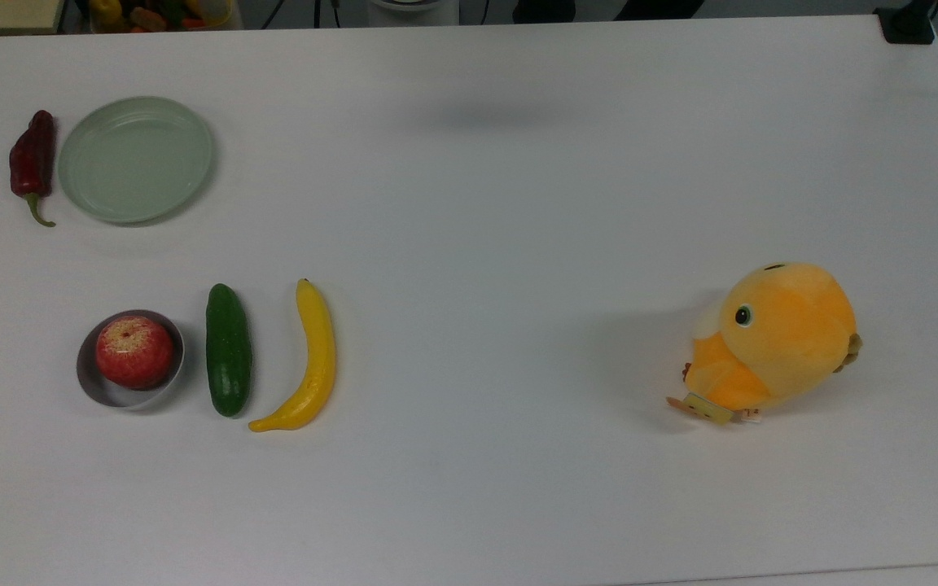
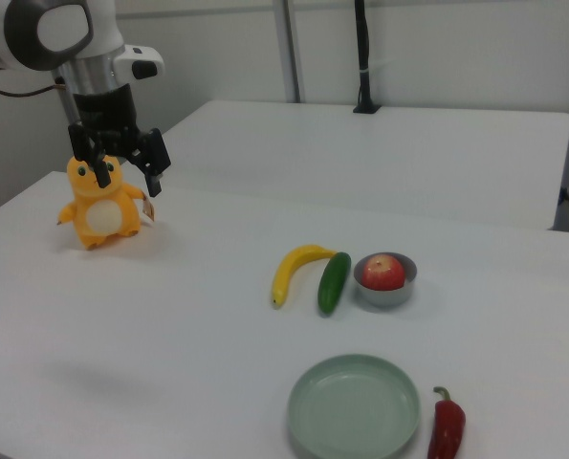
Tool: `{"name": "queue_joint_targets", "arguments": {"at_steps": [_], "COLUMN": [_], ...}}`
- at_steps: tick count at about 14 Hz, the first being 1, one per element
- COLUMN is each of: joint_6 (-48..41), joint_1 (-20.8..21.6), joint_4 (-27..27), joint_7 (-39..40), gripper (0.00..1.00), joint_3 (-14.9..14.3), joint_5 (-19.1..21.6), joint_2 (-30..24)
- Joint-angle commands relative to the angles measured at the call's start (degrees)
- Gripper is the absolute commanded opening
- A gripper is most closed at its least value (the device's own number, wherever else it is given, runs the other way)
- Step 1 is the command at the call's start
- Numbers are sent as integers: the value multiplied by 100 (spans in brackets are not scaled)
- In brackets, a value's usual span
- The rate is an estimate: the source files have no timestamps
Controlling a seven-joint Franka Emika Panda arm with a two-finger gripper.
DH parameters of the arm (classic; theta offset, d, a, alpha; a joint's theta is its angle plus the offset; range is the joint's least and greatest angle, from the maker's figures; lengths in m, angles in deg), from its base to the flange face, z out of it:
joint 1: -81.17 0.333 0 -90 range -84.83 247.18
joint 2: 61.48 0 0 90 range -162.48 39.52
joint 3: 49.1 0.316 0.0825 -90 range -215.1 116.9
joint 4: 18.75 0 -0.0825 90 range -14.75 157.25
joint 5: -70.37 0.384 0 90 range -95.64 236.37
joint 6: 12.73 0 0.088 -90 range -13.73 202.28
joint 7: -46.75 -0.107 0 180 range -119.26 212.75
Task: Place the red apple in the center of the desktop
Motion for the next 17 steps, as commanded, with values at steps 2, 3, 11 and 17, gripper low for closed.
{"name": "queue_joint_targets", "arguments": {"at_steps": [2, 3, 11, 17], "joint_6": [-65, -74, -65, 232], "joint_1": [-62, -62, -80, -185], "joint_4": [167, 167, 149, -25], "joint_7": [159, 159, 447, 1591], "gripper": [100, 100, 100, 100], "joint_3": [93, 93, -21, -303], "joint_5": [-4, -4, -30, -3], "joint_2": [-108, -108, -82, 330]}}
